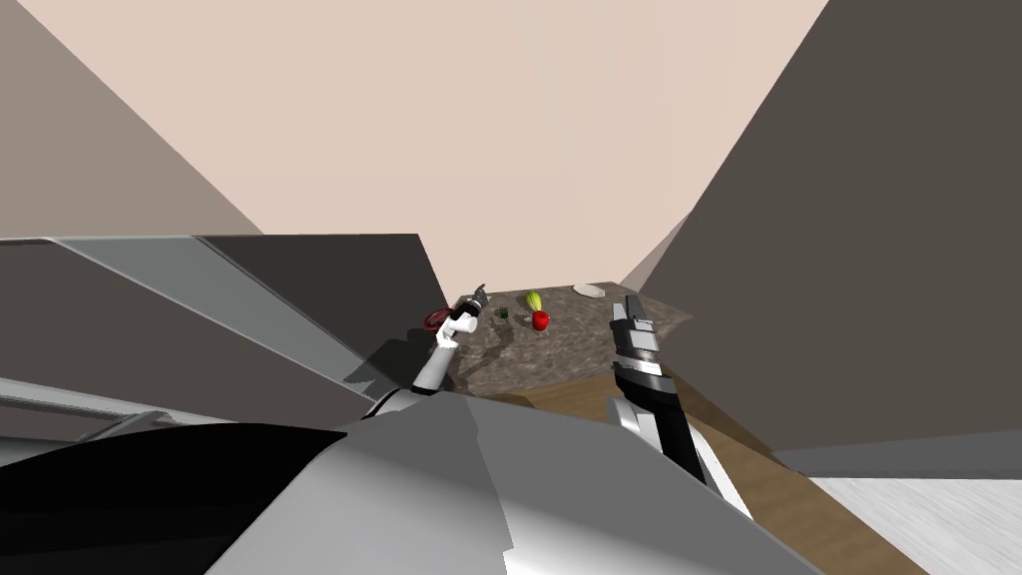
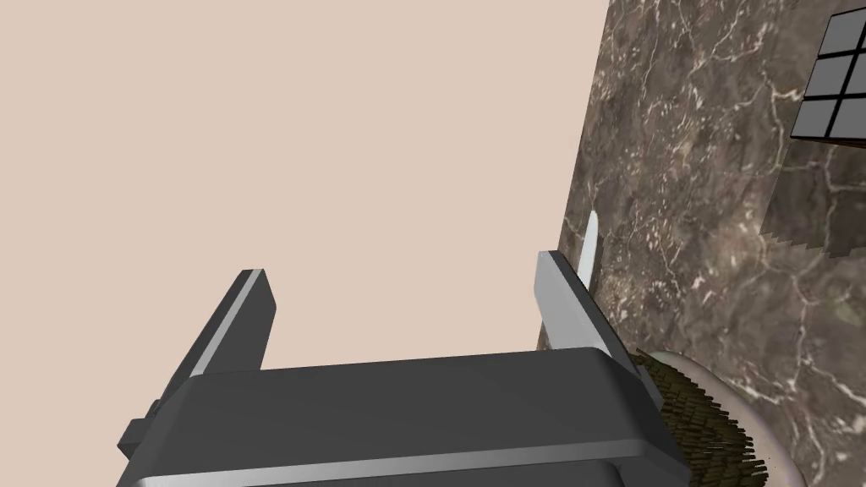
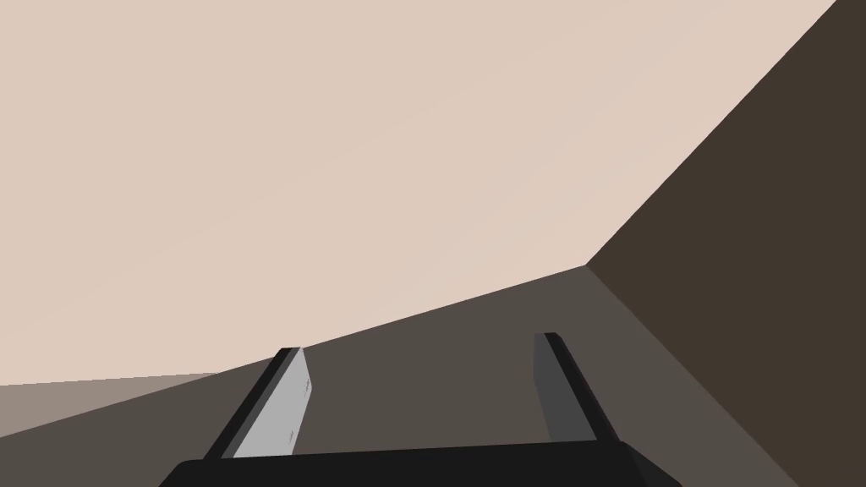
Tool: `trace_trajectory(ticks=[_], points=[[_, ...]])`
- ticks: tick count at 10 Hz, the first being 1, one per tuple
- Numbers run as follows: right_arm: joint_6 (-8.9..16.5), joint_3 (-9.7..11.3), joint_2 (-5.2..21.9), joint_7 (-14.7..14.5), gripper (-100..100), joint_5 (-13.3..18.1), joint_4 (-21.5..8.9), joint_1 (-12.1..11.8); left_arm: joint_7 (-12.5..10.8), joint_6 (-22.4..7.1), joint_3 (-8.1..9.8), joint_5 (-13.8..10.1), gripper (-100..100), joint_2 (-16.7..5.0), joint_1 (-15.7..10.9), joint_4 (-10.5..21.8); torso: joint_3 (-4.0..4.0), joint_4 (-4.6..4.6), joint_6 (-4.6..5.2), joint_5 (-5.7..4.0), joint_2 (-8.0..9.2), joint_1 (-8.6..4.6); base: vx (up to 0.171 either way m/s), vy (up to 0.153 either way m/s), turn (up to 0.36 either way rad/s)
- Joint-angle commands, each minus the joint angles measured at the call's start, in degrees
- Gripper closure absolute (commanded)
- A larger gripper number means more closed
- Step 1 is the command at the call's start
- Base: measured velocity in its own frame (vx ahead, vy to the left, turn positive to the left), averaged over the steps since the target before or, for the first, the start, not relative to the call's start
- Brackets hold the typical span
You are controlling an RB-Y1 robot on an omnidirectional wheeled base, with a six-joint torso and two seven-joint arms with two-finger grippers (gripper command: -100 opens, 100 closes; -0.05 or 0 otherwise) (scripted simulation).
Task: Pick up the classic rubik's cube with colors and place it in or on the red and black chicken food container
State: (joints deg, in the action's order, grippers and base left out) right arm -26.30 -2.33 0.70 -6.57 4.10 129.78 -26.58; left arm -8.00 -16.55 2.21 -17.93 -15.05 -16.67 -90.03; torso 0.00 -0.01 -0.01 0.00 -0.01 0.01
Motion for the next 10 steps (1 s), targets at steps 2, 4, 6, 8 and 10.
trace_trajectory(ticks=[2,4,6,8,10], points=[[0.00,0.00,0.00,0.00,0,0.00,0.00,0.00,0.17,-4.50,0.30,-1.64,-100,-1.09,-4.34,4.42,0.00,0.00,-0.01,0.00,0.00,-0.01,-0.003,0.004,-0.029],[0.00,0.00,0.00,0.00,0,0.00,0.00,0.00,0.17,-6.47,0.30,-1.64,-100,-1.09,-5.07,5.56,0.00,0.00,-0.01,0.00,0.00,0.00,-0.001,0.002,-0.010],[0.00,0.00,0.00,0.00,0,0.00,0.00,0.00,0.47,-9.87,0.50,-2.67,-100,-1.80,-8.07,9.07,-0.01,0.00,0.00,0.00,-0.01,-0.02,0.000,0.002,-0.036],[0.00,0.00,0.00,0.00,0,0.00,0.00,0.00,0.88,-13.15,0.70,-3.68,-100,-2.54,-10.99,12.68,-0.01,0.00,0.00,0.00,-0.01,-0.01,0.002,0.003,-0.040],[0.00,0.00,0.00,0.00,0,0.00,0.00,0.00,1.41,-16.56,0.90,-4.68,-100,-3.30,-13.82,16.12,-0.01,0.00,0.00,0.00,-0.02,-0.01,0.003,0.004,-0.047]])
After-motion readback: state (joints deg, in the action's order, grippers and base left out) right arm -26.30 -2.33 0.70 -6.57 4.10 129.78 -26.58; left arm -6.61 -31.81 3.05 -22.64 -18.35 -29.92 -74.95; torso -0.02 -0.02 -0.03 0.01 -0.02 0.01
